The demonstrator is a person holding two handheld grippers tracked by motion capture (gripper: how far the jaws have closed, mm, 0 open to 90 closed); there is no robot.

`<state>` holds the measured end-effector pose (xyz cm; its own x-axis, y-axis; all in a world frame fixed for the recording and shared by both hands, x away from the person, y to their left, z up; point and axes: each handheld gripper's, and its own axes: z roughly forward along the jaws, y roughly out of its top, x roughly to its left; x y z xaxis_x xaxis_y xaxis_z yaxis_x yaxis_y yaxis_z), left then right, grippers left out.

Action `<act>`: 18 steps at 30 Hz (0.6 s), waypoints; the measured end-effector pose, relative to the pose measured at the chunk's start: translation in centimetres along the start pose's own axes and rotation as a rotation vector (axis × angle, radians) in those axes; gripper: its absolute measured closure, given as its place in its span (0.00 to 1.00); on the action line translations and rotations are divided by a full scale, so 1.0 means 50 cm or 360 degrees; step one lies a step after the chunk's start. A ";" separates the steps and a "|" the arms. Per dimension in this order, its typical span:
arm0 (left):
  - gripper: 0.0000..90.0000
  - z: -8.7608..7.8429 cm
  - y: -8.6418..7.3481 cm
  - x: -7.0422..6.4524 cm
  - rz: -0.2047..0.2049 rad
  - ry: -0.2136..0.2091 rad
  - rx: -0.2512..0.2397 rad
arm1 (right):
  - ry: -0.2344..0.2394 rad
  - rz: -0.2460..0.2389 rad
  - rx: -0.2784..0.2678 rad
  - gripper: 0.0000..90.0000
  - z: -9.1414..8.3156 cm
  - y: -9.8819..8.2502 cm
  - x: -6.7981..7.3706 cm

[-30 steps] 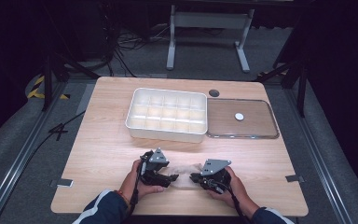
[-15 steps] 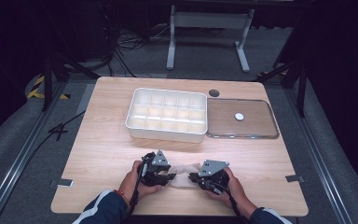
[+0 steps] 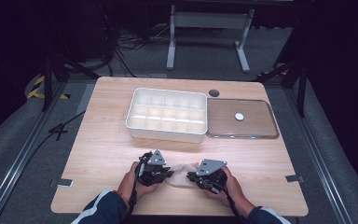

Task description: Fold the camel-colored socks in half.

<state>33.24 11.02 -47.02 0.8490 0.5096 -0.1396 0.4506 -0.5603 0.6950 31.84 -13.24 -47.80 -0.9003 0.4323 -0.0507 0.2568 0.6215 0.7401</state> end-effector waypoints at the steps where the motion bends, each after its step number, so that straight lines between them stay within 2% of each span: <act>1: 0.92 -0.002 0.001 0.001 0.0009 -0.0009 -0.0013 | 0.0000 -0.0003 0.0005 0.95 0.000 0.001 0.000; 4: 0.92 -0.009 0.002 0.000 -0.0018 -0.0034 -0.0053 | 0.0008 0.0001 0.0016 0.95 0.002 0.005 -0.001; 9: 0.92 -0.018 0.009 -0.002 -0.0022 -0.0055 -0.0112 | 0.0022 0.0003 0.0035 0.96 0.007 0.012 -0.004; 11: 0.92 -0.020 0.011 -0.003 0.0002 -0.0073 -0.0137 | 0.0031 0.0008 0.0040 0.96 0.009 0.015 -0.006; 18: 0.93 -0.029 0.018 -0.010 0.0004 -0.0078 -0.0189 | 0.0055 0.0017 0.0057 0.96 0.023 0.029 -0.009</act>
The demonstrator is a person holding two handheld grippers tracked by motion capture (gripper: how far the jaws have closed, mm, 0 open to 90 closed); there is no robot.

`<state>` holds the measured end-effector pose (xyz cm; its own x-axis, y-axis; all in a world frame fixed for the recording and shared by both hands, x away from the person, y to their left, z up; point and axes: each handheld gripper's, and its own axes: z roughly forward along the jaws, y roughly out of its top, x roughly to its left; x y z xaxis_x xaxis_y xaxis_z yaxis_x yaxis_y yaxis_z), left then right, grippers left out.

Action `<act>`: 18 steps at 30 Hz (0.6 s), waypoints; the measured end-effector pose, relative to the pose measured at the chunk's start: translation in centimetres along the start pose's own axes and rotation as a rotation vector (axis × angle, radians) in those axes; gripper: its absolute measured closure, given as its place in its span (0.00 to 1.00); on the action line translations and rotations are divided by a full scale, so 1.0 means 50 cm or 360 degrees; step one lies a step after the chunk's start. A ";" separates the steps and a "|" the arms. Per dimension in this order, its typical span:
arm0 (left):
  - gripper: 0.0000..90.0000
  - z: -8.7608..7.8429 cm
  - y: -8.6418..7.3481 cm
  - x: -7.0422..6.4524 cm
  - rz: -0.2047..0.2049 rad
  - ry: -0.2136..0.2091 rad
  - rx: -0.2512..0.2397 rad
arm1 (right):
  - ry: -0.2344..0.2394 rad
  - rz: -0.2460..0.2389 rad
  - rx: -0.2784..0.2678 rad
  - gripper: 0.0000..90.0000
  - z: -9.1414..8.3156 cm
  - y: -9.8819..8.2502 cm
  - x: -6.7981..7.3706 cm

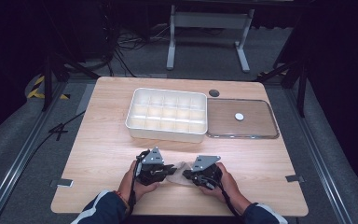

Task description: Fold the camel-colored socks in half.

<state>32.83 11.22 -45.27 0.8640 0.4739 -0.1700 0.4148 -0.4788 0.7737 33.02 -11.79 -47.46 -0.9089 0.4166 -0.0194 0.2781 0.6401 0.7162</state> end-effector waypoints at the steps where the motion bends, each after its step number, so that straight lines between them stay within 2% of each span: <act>1: 0.93 -0.001 0.001 -0.001 -0.0001 -0.0003 -0.0008 | 0.0005 -0.0003 0.0003 0.96 0.002 0.002 -0.001; 7: 0.93 -0.004 0.002 -0.002 0.0005 0.0014 -0.0018 | 0.0027 -0.0009 -0.0002 0.96 0.012 0.012 -0.005; 13: 0.94 -0.005 -0.005 0.002 0.0011 0.0045 0.0028 | 0.0040 -0.0028 -0.0027 0.93 0.004 0.010 -0.005; 14: 0.94 -0.006 -0.006 0.002 0.0011 0.0051 0.0037 | 0.0035 -0.0025 -0.0047 0.94 -0.002 0.009 -0.009; 15: 0.94 -0.008 -0.006 0.002 0.0017 0.0052 0.0023 | -0.0008 -0.0004 -0.0081 0.96 -0.013 0.010 -0.016; 18: 0.94 -0.007 -0.006 0.001 0.0012 0.0045 0.0017 | -0.0045 0.0009 -0.0093 0.96 -0.017 0.010 -0.019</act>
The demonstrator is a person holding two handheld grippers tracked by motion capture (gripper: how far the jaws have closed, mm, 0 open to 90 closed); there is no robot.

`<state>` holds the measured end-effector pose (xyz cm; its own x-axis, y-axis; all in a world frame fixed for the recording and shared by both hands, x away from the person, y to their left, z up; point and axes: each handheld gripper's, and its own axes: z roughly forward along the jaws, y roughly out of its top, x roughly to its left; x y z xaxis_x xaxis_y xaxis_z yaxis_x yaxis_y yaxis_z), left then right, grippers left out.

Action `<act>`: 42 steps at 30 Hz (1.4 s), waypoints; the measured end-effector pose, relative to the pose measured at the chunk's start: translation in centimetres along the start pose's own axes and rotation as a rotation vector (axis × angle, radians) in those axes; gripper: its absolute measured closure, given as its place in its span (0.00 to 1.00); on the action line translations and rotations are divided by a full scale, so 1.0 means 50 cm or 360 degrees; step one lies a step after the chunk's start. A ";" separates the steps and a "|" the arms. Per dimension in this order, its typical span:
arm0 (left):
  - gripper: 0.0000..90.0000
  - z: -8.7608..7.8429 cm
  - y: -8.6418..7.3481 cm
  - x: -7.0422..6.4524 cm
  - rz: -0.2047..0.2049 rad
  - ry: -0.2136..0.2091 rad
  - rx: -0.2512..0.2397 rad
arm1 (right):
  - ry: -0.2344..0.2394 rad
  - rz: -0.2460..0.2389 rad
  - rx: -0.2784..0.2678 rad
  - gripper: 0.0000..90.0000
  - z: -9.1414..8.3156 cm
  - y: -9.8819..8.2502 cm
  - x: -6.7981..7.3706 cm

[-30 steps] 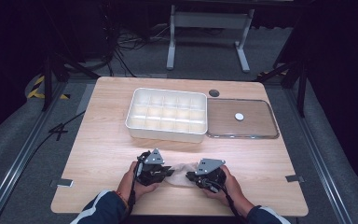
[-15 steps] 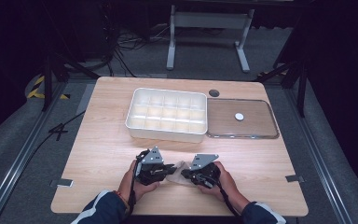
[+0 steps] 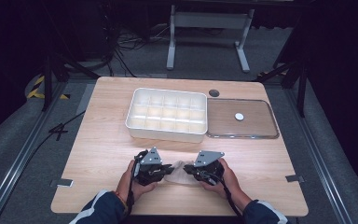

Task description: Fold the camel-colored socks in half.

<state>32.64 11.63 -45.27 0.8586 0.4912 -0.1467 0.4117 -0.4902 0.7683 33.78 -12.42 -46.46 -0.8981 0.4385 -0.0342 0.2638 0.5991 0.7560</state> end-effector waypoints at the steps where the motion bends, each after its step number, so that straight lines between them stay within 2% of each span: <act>1: 0.94 0.000 0.000 0.000 0.0009 0.0003 0.0002 | -0.0023 0.0004 0.0004 0.96 0.002 -0.001 0.000; 4: 0.94 0.001 0.001 -0.002 0.0006 -0.0002 0.0003 | -0.0068 0.0017 0.0022 0.96 0.014 -0.005 0.000; 6: 0.94 0.001 0.002 -0.004 0.0007 0.0001 0.0005 | -0.0072 0.0029 0.0049 0.96 0.024 -0.010 0.000; 8: 0.93 0.003 0.004 -0.004 0.0010 -0.0006 -0.0012 | -0.0062 0.0041 0.0035 0.96 0.026 -0.011 -0.002; 13: 0.93 0.006 0.008 -0.007 -0.0009 -0.0004 -0.0034 | -0.0096 0.0010 0.0033 0.96 0.033 -0.007 0.006; 18: 0.93 0.009 0.012 -0.014 0.0008 -0.0006 -0.0047 | -0.0101 0.0000 0.0016 0.96 0.044 0.000 0.014; 22: 0.93 0.009 0.012 -0.014 0.0010 0.0012 -0.0030 | -0.0114 0.0020 0.0000 0.88 0.048 0.002 0.010; 25: 0.94 0.007 0.010 -0.012 0.0010 0.0036 -0.0023 | -0.0074 0.0038 -0.0013 0.80 0.037 0.003 0.005; 27: 0.94 0.006 0.010 -0.011 0.0005 0.0042 -0.0024 | -0.0077 0.0030 -0.0038 0.76 0.020 0.004 -0.002; 28: 0.94 0.006 0.009 -0.011 0.0007 0.0047 -0.0018 | -0.0060 0.0036 -0.0044 0.73 0.006 0.003 -0.007; 31: 0.94 0.006 0.010 -0.011 0.0013 0.0054 -0.0011 | -0.0088 0.0004 -0.0062 0.70 -0.046 -0.005 -0.026; 34: 0.94 0.007 0.010 -0.010 0.0010 0.0055 -0.0014 | -0.0094 0.0053 -0.0065 0.68 -0.084 -0.025 -0.050; 35: 0.94 0.007 0.010 -0.010 0.0010 0.0055 -0.0014 | -0.0094 0.0053 -0.0065 0.68 -0.084 -0.025 -0.050; 37: 0.94 0.007 0.011 -0.009 0.0011 0.0058 -0.0015 | -0.0118 0.0125 -0.0059 0.69 -0.101 -0.051 -0.068; 39: 0.94 0.008 0.012 -0.009 0.0015 0.0063 -0.0011 | -0.0116 0.0164 -0.0047 0.70 -0.104 -0.065 -0.075; 42: 0.94 0.006 0.013 -0.009 0.0008 0.0057 -0.0019 | -0.0112 0.0172 -0.0009 0.68 -0.093 -0.068 -0.079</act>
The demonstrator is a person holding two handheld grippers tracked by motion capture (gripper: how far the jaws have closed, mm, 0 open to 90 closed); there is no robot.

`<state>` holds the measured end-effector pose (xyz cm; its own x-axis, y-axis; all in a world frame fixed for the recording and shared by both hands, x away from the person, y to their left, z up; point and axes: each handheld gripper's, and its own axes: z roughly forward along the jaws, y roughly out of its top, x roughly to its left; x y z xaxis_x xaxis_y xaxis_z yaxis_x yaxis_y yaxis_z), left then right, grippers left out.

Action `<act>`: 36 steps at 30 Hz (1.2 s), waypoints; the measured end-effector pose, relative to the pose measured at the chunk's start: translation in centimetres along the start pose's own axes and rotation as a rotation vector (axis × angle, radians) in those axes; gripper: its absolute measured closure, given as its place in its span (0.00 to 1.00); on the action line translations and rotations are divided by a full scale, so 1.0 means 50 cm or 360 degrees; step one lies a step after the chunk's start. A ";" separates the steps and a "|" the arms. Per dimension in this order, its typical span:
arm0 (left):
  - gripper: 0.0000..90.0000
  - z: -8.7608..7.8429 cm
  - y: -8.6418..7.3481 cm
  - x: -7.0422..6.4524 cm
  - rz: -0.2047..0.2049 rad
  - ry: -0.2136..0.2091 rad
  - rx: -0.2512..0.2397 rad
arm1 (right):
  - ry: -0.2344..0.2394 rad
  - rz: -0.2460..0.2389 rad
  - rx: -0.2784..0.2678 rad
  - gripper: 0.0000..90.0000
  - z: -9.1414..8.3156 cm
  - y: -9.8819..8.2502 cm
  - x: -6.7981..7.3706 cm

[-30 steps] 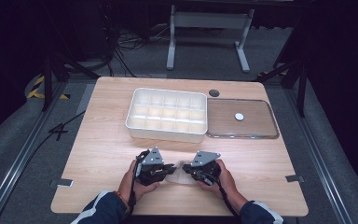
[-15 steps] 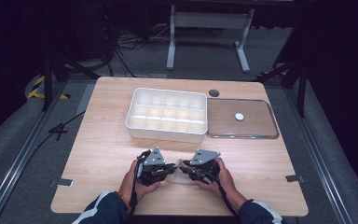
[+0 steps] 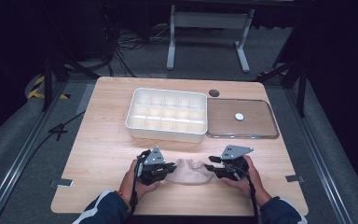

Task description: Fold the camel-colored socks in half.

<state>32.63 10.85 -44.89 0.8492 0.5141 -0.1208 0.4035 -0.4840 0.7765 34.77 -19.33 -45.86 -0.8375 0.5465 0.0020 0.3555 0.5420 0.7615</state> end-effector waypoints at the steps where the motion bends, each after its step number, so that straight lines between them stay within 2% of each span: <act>1: 0.94 -0.001 0.001 0.001 -0.0021 -0.0008 -0.0011 | 0.0013 0.0012 0.0014 0.67 0.006 0.000 -0.002; 4: 0.94 0.003 0.005 0.002 -0.0016 -0.0020 -0.0019 | 0.0028 0.0040 0.0062 0.68 0.025 -0.005 -0.005; 6: 0.94 0.008 0.010 -0.003 0.0010 -0.0021 -0.0012 | 0.0049 0.0046 0.0103 0.69 0.039 -0.010 -0.003; 11: 0.94 0.022 0.026 -0.010 0.0019 -0.0028 -0.0025 | 0.0069 0.0016 0.0098 0.72 0.043 -0.008 -0.002; 14: 0.94 0.033 0.039 -0.013 0.0023 -0.0020 -0.0019 | 0.0087 0.0046 0.0096 0.72 0.044 -0.010 -0.004; 19: 0.94 0.050 0.054 -0.024 0.0035 -0.0022 0.0000 | 0.0065 0.0007 0.0099 0.72 0.043 -0.008 -0.001; 22: 0.94 0.062 0.058 -0.027 0.0026 -0.0034 -0.0007 | 0.0050 -0.0028 0.0107 0.72 0.043 -0.006 0.002; 25: 0.94 0.073 0.062 -0.029 0.0010 -0.0050 -0.0006 | 0.0057 -0.0022 0.0103 0.72 0.043 -0.007 0.001; 28: 0.94 0.083 0.064 -0.031 0.0023 -0.0050 0.0020 | 0.0058 -0.0021 0.0103 0.72 0.043 -0.007 0.000; 36: 0.94 0.099 0.068 -0.037 0.0019 -0.0073 0.0006 | 0.0057 -0.0012 0.0110 0.73 0.044 -0.006 0.001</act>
<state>34.13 4.75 -45.10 0.8688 0.4750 -0.1398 0.3943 -0.4929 0.7756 35.54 -18.06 -47.50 -0.8542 0.5196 0.0205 0.3758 0.5896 0.7149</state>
